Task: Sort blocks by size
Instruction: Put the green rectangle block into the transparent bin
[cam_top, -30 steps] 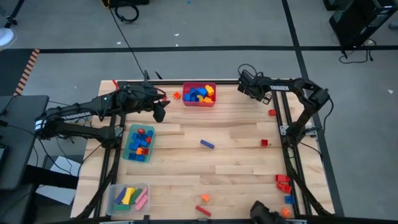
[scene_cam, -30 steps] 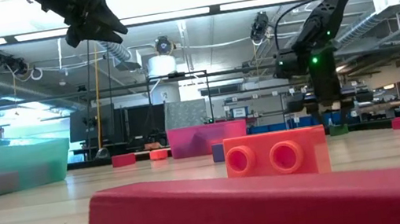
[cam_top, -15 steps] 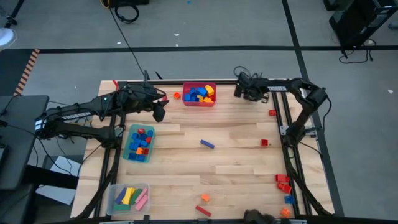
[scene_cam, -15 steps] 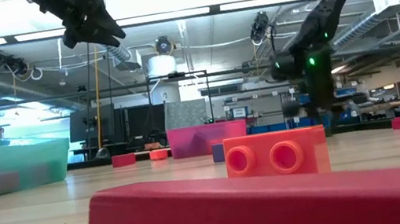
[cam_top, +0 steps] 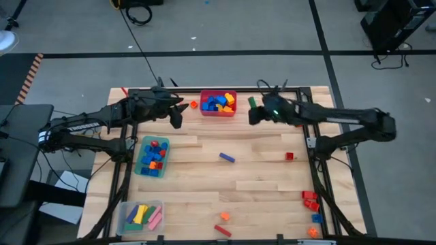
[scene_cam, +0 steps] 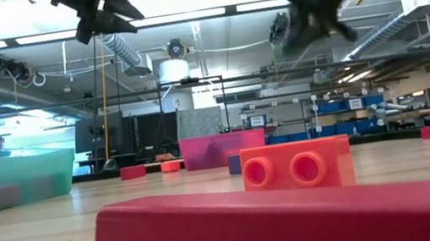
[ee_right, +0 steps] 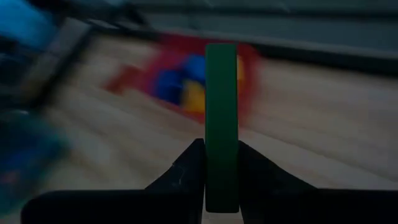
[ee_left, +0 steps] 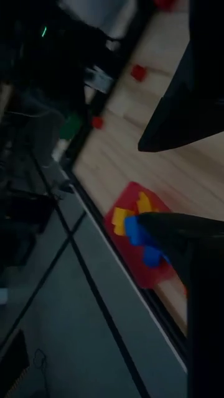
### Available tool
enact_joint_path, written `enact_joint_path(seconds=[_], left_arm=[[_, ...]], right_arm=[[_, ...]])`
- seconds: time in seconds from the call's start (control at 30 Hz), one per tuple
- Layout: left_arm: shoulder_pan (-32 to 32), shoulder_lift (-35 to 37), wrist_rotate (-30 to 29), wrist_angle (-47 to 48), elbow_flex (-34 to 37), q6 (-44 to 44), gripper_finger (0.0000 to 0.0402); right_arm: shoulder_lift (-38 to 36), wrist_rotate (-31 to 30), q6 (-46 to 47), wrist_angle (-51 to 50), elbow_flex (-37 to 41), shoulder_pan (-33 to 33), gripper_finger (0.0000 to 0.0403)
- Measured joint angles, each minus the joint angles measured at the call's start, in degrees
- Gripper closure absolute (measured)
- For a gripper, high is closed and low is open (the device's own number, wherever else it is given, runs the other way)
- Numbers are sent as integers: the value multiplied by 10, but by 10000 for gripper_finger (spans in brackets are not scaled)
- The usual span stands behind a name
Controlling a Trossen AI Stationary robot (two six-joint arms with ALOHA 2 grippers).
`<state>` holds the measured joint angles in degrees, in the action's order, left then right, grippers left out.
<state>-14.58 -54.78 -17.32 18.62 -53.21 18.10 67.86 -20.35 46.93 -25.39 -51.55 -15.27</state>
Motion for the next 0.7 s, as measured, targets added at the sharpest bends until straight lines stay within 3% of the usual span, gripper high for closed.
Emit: enact_joint_path(seconds=[0.17, 0.37, 0.53, 0.7], left_arm=[[0, -4, 37, -65, 0, 47, 224], [5, -52, 128, -175, 0, 119, 224], [19, -120, 182, -315, 0, 180, 224], [21, -177, 184, -462, -1, 203, 224]], right_arm=[[-57, -69, -67, 136, 0, 109, 331], [-30, -72, -179, 336, -1, 180, 331], [-5, -72, -189, 380, -1, 191, 331], [-5, -67, -187, 390, -1, 190, 331]])
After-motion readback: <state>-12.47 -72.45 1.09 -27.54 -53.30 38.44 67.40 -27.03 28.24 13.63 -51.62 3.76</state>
